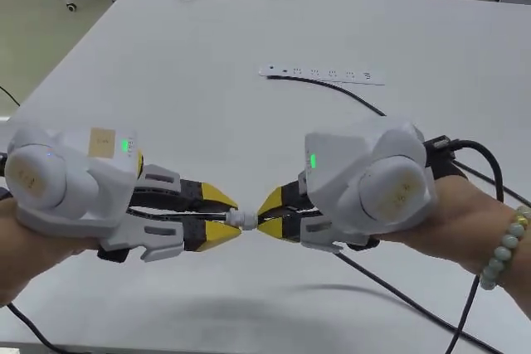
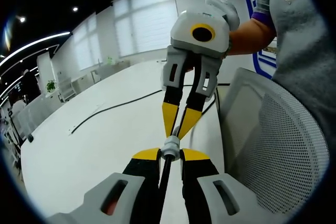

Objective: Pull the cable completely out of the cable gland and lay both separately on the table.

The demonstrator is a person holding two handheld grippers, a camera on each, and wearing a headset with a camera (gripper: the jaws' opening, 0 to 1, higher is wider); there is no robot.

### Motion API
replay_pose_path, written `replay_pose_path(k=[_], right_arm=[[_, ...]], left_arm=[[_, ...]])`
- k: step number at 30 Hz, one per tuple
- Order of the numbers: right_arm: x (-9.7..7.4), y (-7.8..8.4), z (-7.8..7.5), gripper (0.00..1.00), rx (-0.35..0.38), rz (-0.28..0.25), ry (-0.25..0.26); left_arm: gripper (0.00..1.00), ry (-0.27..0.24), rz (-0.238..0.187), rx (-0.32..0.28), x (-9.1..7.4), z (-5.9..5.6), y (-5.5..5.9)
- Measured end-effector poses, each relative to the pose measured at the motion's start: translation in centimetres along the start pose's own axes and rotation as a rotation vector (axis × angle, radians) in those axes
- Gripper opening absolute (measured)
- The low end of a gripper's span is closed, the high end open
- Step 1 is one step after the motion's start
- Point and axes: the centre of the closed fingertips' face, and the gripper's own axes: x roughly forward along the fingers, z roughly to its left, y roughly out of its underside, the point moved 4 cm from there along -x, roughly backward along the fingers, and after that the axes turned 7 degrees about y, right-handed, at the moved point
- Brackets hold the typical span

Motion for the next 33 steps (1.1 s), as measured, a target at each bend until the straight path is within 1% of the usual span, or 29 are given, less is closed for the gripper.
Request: replay_pose_path(k=[2, 4, 11, 16, 22, 28, 33], right_arm=[[-0.1, 0.0, -0.1, 0.00, 0.024, -0.008, 0.000], [-0.2, 0.1, -0.2, 0.00, 0.028, -0.007, 0.004], [-0.7, 1.4, -0.3, 0.00, 0.049, 0.026, 0.007], [-1.0, 1.9, -0.3, 0.00, 0.059, 0.038, 0.014], [-1.1, 2.1, -0.5, 0.00, 0.066, 0.041, 0.016], [-1.4, 2.9, -0.6, 0.00, 0.080, 0.059, 0.018], [-1.6, 3.5, -0.6, 0.00, 0.092, 0.068, 0.023]], left_arm=[[0.15, -0.002, -0.003, 0.000, 0.0, 0.0, 0.0], [0.15, -0.006, -0.005, -0.002, -0.1, 0.1, 0.0], [0.15, -0.024, -0.002, -0.006, -0.6, 0.4, 0.3], [0.15, -0.028, -0.001, -0.013, -0.8, 0.4, 0.6], [0.15, -0.033, -0.006, -0.019, -0.9, 0.4, 0.6], [0.15, -0.047, -0.008, -0.028, -1.5, 0.6, 0.8], [0.15, -0.051, -0.007, -0.033, -1.7, 0.7, 0.9]])
